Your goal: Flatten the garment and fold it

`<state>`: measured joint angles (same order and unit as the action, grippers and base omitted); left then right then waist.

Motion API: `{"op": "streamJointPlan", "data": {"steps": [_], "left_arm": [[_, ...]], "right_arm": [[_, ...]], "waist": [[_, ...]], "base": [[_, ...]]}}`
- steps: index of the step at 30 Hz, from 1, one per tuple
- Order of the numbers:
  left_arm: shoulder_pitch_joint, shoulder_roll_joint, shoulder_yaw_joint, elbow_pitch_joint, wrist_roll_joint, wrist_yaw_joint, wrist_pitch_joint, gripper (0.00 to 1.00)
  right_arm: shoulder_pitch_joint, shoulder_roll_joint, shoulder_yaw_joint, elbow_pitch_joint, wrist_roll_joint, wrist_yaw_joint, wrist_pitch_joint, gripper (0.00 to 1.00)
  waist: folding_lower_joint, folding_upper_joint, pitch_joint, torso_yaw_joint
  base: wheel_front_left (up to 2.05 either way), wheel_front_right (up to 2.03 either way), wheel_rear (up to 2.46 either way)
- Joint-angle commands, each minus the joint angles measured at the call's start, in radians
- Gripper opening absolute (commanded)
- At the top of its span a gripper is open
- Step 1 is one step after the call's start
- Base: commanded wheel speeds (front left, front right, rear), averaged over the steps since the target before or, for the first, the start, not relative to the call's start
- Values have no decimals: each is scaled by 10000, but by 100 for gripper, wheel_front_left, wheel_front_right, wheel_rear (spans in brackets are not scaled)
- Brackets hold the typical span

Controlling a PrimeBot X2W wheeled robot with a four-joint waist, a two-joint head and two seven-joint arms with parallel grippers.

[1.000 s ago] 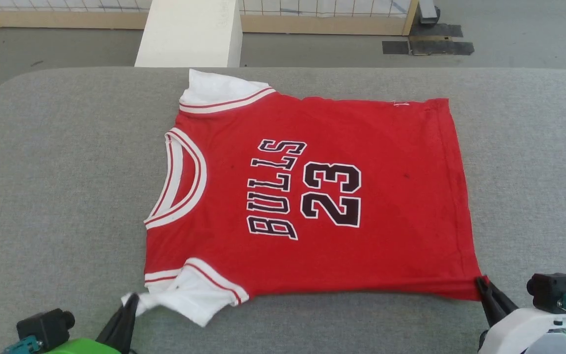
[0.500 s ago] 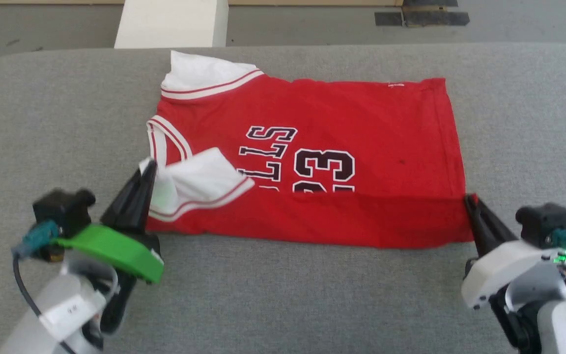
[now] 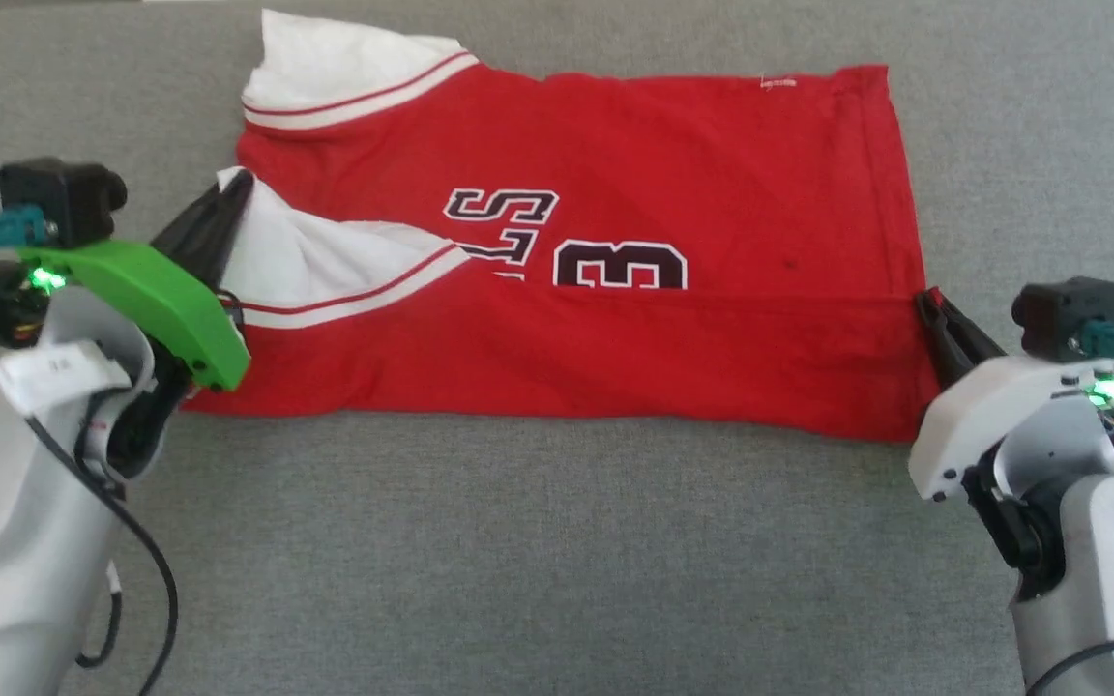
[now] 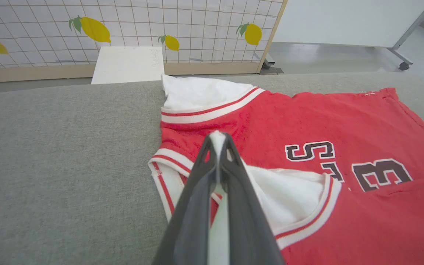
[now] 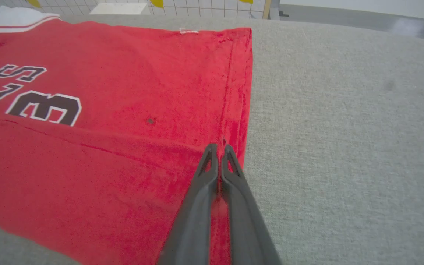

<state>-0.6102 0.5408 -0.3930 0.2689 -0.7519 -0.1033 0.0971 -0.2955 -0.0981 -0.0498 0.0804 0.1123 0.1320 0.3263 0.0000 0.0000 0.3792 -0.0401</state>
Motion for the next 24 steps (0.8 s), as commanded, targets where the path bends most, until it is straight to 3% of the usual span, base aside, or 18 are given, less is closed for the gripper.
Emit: {"op": "streamJointPlan", "data": {"steps": [1, 8, 12, 13, 14, 15, 19, 24], "left_arm": [[-313, 75, 29, 289, -151, 69, 289, 0], [-583, 170, -484, 1888, -840, 501, 3329, 0], [-232, -57, -478, 2116, -1523, 814, 4414, 0], [-136, -107, -448, 2123, -1638, 926, 4537, 20], [-32, -160, -398, 2068, -1712, 1040, 4529, 80], [36, -161, -355, 1981, -1677, 1111, 4366, 100], [348, -116, -130, 1424, -824, 1266, 2123, 100], [1376, -579, 227, 626, -193, 1608, -813, 100]], "right_arm": [[-236, 90, -55, 125, -124, -13, 213, 0], [-872, 272, -7, 698, -243, -13, 2004, 0], [-927, 378, -158, 747, -219, -13, 3301, 0], [-903, 396, -198, 699, -165, -13, 3506, 3], [-869, 412, -192, 576, -100, -13, 3607, 47], [-831, 423, -228, 463, -47, -13, 3624, 100], [-505, 461, -514, 15, 377, -13, 3178, 100], [218, 474, -741, -305, 920, -13, 1477, 100]], "waist": [[0, 0, 475, -203], [0, 0, 739, -420], [0, 0, 633, -398], [0, 0, 583, -377], [0, 0, 502, -337], [0, 0, 438, -306], [0, 0, 25, -125], [0, 0, -676, 108]], "base": [[0, 0, 0], [0, 0, 0], [0, 0, 0], [0, 0, 0], [0, 0, 0], [0, 0, 0], [0, 0, 0], [0, 0, 0]]}}
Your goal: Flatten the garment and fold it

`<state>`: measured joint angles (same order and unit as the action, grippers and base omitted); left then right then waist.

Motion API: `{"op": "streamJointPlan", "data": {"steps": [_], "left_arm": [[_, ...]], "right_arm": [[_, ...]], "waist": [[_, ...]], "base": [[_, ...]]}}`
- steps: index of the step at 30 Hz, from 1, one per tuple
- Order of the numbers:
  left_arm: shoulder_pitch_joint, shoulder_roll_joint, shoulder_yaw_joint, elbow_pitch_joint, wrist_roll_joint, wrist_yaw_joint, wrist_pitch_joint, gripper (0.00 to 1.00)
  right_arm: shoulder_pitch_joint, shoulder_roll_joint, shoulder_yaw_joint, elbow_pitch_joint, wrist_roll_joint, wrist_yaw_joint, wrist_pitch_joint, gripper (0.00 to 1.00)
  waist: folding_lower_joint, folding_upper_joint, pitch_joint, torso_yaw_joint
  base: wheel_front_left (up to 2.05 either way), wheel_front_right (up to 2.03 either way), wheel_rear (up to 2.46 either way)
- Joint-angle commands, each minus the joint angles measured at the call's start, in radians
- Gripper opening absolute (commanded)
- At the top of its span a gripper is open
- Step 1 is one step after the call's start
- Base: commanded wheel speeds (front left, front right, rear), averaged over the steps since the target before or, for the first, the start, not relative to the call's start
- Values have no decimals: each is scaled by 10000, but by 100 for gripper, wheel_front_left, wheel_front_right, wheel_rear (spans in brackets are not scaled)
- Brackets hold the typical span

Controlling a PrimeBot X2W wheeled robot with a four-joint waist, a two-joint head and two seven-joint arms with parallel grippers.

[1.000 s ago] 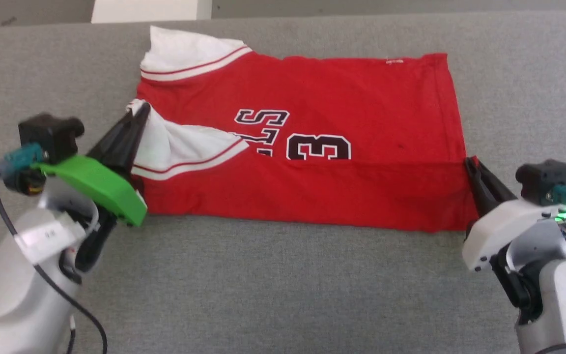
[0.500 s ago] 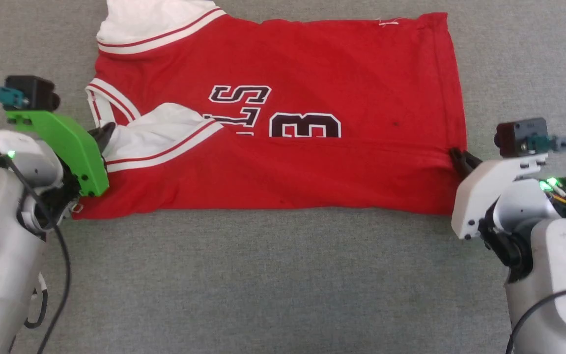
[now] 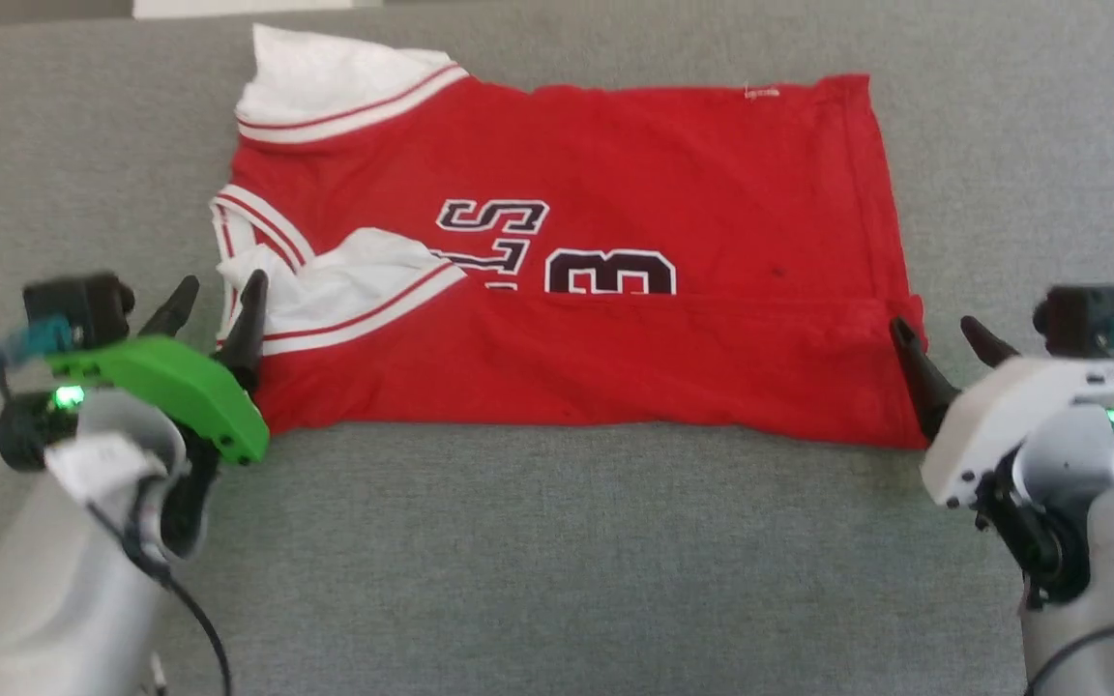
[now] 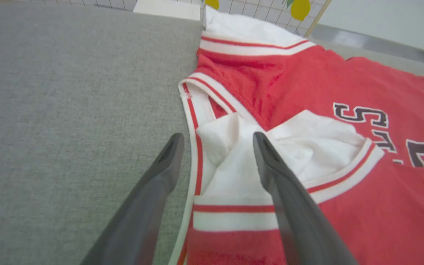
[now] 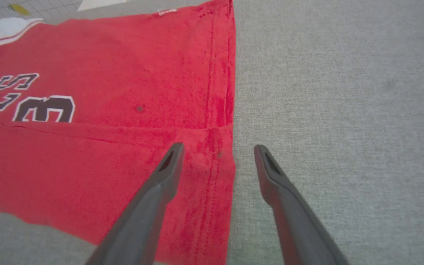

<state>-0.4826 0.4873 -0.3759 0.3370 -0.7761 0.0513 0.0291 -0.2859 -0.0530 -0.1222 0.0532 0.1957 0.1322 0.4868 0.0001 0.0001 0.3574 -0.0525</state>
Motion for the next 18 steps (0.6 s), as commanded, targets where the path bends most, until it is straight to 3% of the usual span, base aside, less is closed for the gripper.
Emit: {"op": "streamJointPlan", "data": {"steps": [1, 5, 8, 14, 15, 16, 18], "left_arm": [[388, -173, 164, -265, 111, 201, -675, 100], [1427, -522, 236, -928, 394, 683, -1911, 100], [2034, -701, 225, -1181, 543, 1198, -2164, 100], [2520, -818, 347, -978, 342, 1959, -1690, 100], [2499, -808, 350, -881, 315, 2081, -1511, 100], [2430, -845, 474, -568, 54, 2494, -870, 100], [2345, -824, 542, -440, -118, 2654, -471, 100]], "right_arm": [[286, 24, -34, -65, 211, -15, -607, 100], [889, 25, 15, -126, 307, -15, -2433, 100], [1295, 26, 36, -70, 507, -15, -3724, 100], [1898, 27, -37, 115, 599, -15, -5870, 100], [1949, 27, 25, 143, 569, -15, -6105, 100], [1977, 27, 265, 248, 503, -15, -6444, 100], [1915, 27, 458, 299, 481, -15, -6543, 100]], "waist": [[-1, -1, -591, 271], [-1, -1, -990, 388], [-1, -1, -1171, 407], [-1, -1, -1264, 194], [-1, -1, -1253, 116], [-1, -1, -1215, -150], [-1, -1, -1173, -356]], "base": [[0, 0, 0], [0, 0, 0], [0, 0, 0], [0, 0, 0], [0, 0, 0], [0, 0, 0], [0, 0, 0]]}}
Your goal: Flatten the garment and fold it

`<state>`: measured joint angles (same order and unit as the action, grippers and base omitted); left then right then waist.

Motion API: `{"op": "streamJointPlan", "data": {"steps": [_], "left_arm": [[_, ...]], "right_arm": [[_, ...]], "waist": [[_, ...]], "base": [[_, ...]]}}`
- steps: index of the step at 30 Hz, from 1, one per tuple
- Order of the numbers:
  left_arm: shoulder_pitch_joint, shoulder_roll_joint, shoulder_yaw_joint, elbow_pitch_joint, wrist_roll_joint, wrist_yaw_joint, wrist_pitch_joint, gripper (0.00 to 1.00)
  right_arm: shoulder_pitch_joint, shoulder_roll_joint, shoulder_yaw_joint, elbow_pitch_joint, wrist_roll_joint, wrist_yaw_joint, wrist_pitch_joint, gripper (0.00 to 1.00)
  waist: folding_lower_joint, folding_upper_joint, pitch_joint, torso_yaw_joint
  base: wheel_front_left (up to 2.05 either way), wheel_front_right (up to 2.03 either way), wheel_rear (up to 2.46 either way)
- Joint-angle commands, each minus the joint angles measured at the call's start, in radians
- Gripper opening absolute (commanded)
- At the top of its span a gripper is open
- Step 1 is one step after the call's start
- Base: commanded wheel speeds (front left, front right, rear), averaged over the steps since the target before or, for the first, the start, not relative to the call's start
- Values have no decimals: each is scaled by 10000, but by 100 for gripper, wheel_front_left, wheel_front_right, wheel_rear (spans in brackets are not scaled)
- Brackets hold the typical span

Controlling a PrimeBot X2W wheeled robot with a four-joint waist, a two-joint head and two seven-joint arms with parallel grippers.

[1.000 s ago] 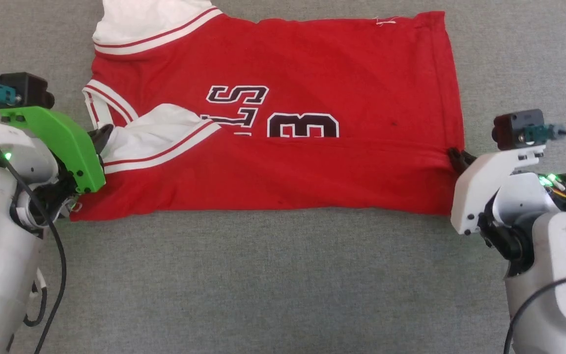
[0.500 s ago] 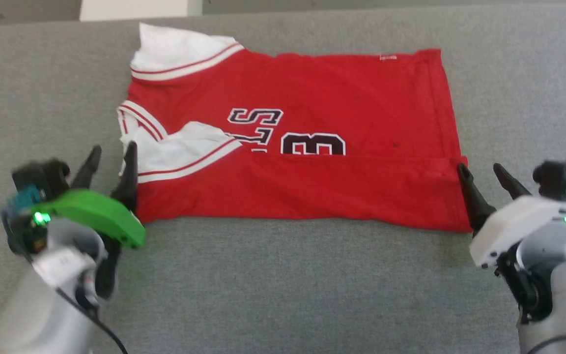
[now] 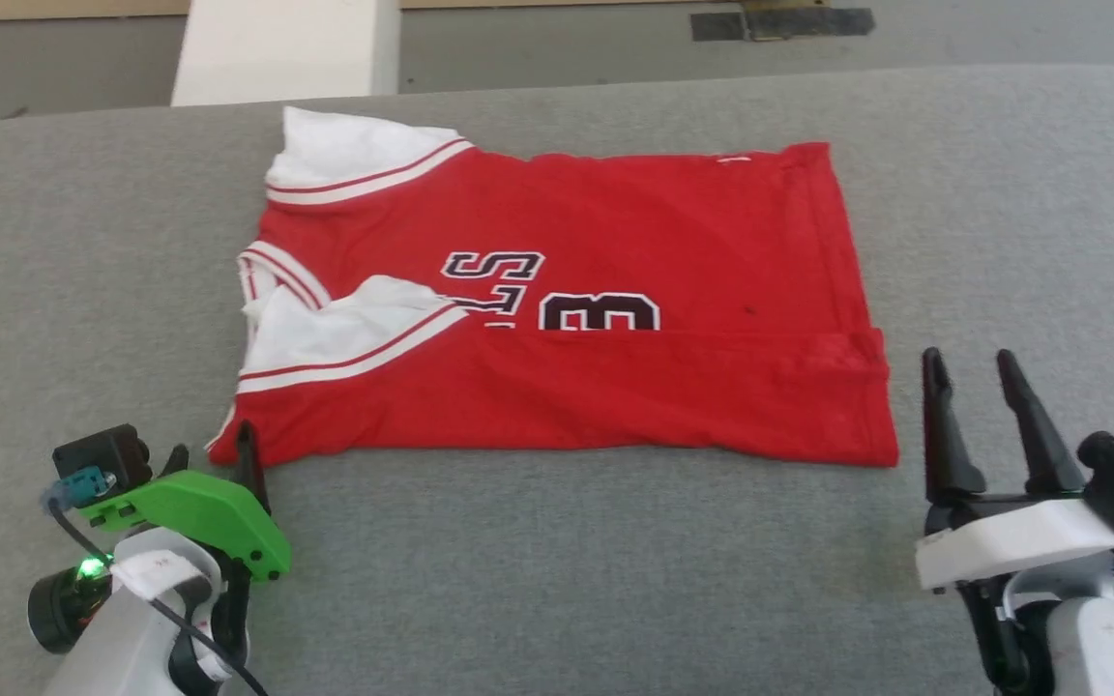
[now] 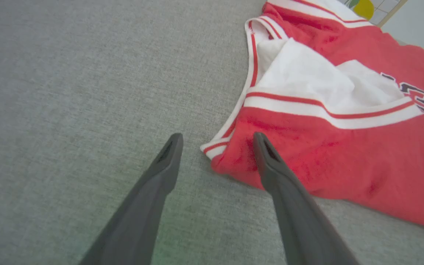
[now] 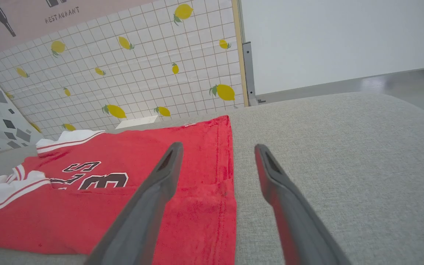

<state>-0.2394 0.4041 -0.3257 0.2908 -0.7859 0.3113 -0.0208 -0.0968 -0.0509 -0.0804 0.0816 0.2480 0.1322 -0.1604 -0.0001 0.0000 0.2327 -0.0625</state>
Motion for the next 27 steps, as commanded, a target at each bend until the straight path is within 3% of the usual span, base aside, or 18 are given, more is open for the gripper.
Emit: {"op": "streamJointPlan", "data": {"steps": [1, 8, 9, 10, 11, 18, 20, 27], "left_arm": [[-128, 62, 37, 102, -64, 151, 278, 100], [-143, 412, -56, 385, -441, 745, 2067, 100], [-94, 479, -153, 366, -494, 752, 2401, 64], [-62, 541, -243, 316, -511, 718, 2616, 21], [-17, 591, -335, 206, -535, 691, 2832, 0], [31, 650, -471, -415, -555, 567, 2976, 0], [-13, 620, -510, -516, -544, 478, 2911, 0], [-288, 427, -727, -507, -426, 126, 2601, 0]], "right_arm": [[-15, 6, 122, 35, -52, -15, -103, 100], [-192, 6, 479, 86, -261, -15, -223, 100], [-194, 6, 502, 93, -296, -15, -256, 100], [-187, 6, 514, 107, -327, -15, -271, 100], [-176, 6, 514, 133, -364, -15, -290, 100], [-435, 6, 445, 489, -643, -15, 422, 100], [-649, 6, 427, 683, -712, -15, 1145, 100], [-1319, 7, -165, 1480, -928, -15, 5404, 100]], "waist": [[1, 0, 86, -360], [1, 0, 101, -820], [1, 0, 90, -849], [1, 0, 79, -867], [1, 0, 66, -875], [1, 0, 108, -625], [1, 0, 148, -497], [1, 0, 334, 72]], "base": [[0, 0, 0], [0, 0, 0], [0, 0, 0], [0, 0, 0], [0, 0, 0], [0, 0, 0], [0, 0, 0], [0, 0, 0]]}}
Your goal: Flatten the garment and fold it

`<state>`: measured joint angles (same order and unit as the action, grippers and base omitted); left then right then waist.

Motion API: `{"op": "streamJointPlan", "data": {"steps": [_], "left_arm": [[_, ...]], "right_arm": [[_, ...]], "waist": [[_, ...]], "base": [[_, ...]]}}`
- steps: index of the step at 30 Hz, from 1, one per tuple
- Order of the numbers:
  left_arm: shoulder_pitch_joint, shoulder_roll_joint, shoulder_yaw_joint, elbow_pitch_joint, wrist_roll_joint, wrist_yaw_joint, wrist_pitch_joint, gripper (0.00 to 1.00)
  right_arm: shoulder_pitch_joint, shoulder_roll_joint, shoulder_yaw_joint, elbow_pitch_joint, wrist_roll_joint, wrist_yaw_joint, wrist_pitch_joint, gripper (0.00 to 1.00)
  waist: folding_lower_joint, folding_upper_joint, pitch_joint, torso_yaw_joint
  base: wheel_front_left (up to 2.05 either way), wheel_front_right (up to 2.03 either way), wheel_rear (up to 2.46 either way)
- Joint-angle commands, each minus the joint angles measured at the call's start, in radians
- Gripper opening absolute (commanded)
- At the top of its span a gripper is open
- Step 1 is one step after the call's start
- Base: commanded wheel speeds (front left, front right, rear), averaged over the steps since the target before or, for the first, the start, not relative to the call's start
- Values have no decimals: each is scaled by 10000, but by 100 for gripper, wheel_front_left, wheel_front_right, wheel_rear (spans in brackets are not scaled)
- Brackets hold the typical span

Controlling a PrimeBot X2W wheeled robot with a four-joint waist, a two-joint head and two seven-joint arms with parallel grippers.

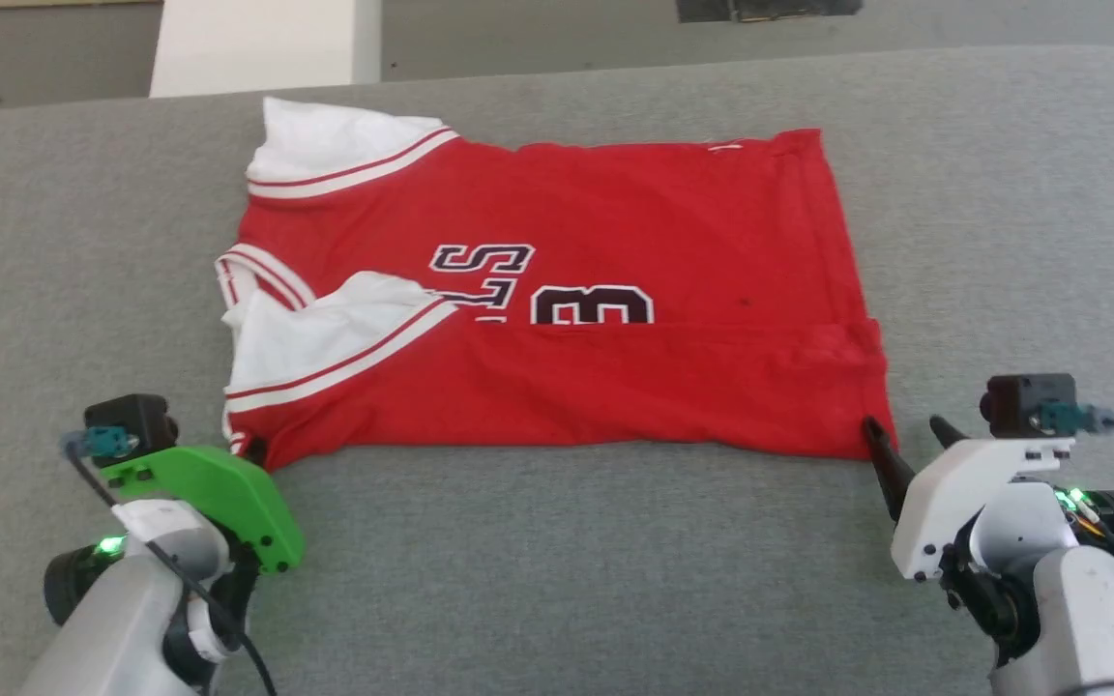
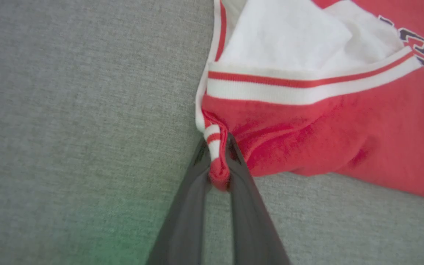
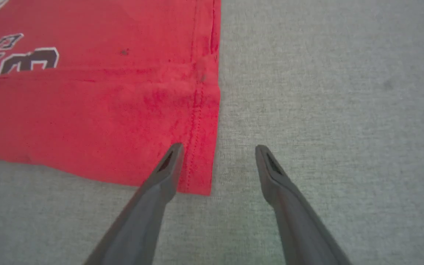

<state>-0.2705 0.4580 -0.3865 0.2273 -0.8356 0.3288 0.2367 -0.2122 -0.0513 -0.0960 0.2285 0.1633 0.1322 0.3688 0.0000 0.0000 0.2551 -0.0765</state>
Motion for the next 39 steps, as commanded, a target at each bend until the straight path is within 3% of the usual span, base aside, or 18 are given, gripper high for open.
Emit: {"op": "streamJointPlan", "data": {"steps": [1, 6, 7, 10, 11, 13, 18, 22, 29, 34, 39], "left_arm": [[-38, -150, -161, 142, 107, -98, -39, 0], [-290, -332, -304, 303, 214, -292, -297, 0], [-332, -365, -321, 340, 233, -322, -358, 0], [-431, -412, -390, 446, 301, -439, -513, 0], [-466, -410, -421, 480, 370, -487, -628, 0], [-517, -375, -484, 547, 563, -552, -916, 0], [-437, -193, -548, 598, 1064, -469, -1650, 0], [159, 151, -514, 216, 1238, -138, -1749, 0], [1900, 950, -508, -1211, 1204, 681, -1042, 0], [2675, 988, -539, -1933, 957, 980, -737, 0], [2831, 811, -710, -1597, 735, 772, -623, 0]], "right_arm": [[-240, 10, -51, 6, -170, -15, 712, 100], [-332, 10, -216, -292, -409, -15, 3099, 100], [-335, 10, -241, -377, -443, -15, 3564, 82], [-283, 10, -410, -595, -416, -15, 4750, 9], [-248, 10, -457, -735, -405, -15, 5074, 0], [-201, 10, -485, -1101, -305, -15, 5269, 0], [41, 10, -547, -2005, -86, -15, 4414, 0], [745, 11, -538, -2886, 177, -15, 4298, 0], [2304, 11, -848, -4239, 226, -15, 5049, 0], [3141, 11, -1156, -4160, 556, -15, 5053, 0], [3250, 11, -1064, -3029, 717, -15, 4276, 0]], "waist": [[0, 0, 142, 300], [0, 0, 297, 610], [0, 0, 330, 652], [0, 0, 385, 740], [0, 0, 383, 764], [0, 0, 333, 800], [0, 0, -53, 799], [0, 0, -527, 736], [0, 0, -924, 628], [0, 0, -830, 707], [0, 0, -690, 664]], "base": [[0, 0, 0], [0, 0, 0], [0, 0, 0], [0, 0, 0], [0, 0, 0], [0, 0, 0], [0, 0, 0], [0, 0, 0], [0, 0, 0], [0, 0, 0], [0, 0, 0]]}}
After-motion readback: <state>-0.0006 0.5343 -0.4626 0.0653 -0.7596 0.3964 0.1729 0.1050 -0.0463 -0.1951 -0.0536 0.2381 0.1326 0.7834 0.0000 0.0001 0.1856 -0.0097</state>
